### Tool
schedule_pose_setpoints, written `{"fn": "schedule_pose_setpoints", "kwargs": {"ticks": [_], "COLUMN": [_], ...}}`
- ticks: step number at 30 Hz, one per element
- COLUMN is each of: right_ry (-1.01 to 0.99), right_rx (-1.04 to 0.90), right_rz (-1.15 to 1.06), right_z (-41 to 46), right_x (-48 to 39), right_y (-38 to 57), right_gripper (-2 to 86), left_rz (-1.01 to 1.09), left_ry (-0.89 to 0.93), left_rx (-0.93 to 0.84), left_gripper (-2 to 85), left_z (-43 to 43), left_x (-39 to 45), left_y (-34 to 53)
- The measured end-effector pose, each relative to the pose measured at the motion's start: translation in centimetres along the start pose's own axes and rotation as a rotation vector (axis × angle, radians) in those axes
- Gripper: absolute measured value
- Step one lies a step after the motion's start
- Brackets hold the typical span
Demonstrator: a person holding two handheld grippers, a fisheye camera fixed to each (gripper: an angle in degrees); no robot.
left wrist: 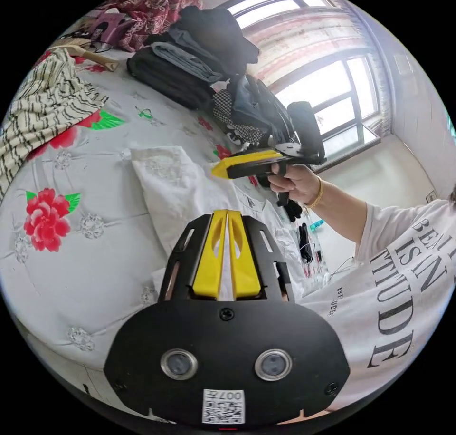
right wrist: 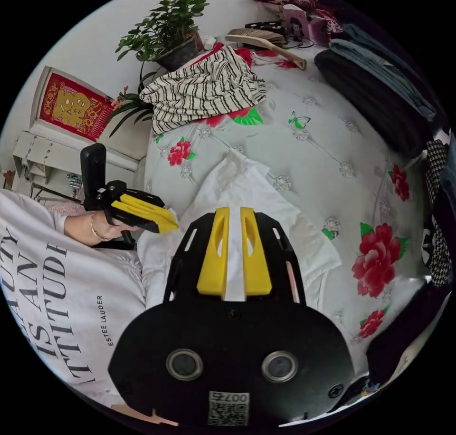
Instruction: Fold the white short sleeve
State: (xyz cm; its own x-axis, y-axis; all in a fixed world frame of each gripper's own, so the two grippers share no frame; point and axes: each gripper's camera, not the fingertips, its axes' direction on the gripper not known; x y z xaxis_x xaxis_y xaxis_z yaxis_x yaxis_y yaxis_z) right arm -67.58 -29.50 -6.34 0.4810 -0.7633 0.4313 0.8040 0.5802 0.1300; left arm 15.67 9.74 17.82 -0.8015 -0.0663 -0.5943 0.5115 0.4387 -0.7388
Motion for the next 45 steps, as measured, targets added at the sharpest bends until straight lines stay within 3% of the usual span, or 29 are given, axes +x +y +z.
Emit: {"fn": "schedule_pose_setpoints", "kwargs": {"ticks": [6,10,12,15,17,23,31,34,39,45], "right_ry": [0.03,-0.032,-0.058,-0.142,-0.178,-0.246,-0.15,-0.109,-0.122,-0.088], "right_rx": [0.007,-0.206,-0.17,0.055,0.209,0.245,0.116,0.06,0.122,0.231], "right_rz": [-0.047,-0.048,-0.105,-0.205,-0.21,-0.064,0.065,0.106,0.162,0.224], "right_z": [-0.5,5.2,4.7,-0.9,-5.7,-8.0,-4.8,-3.1,-2.7,-2.8], "right_x": [-0.7,-0.8,-1.3,-1.7,-1.0,2.4,3.6,3.6,3.8,3.4], "right_y": [-7.4,-9.5,-8.0,-3.4,1.2,8.3,12.5,13.3,14.0,14.5], "right_gripper": [8.2,3.5,1.5,0.3,0.0,-0.2,-0.3,-0.3,-0.1,1.8], "left_rz": [-0.169,-0.233,-0.254,-0.267,-0.273,-0.348,-0.357,-0.339,-0.297,-0.346], "left_ry": [-0.061,-0.055,-0.031,-0.008,0.061,0.46,0.571,0.514,0.344,0.296], "left_rx": [0.032,0.046,0.047,0.043,0.044,0.108,-0.149,-0.227,-0.291,-0.006], "left_gripper": [1.3,3.6,4.3,5.4,6.5,8.9,10.4,8.2,0.5,-0.9], "left_z": [-3.5,-4.2,-4.4,-4.9,-5.0,-2.5,2.8,5.0,6.8,1.6], "left_x": [-5.6,-7.0,-7.6,-8.8,-10.3,-16.0,-16.3,-15.2,-13.2,-13.1], "left_y": [1.3,1.6,1.7,2.1,2.3,1.7,-3.1,-5.2,-7.0,-5.8]}}
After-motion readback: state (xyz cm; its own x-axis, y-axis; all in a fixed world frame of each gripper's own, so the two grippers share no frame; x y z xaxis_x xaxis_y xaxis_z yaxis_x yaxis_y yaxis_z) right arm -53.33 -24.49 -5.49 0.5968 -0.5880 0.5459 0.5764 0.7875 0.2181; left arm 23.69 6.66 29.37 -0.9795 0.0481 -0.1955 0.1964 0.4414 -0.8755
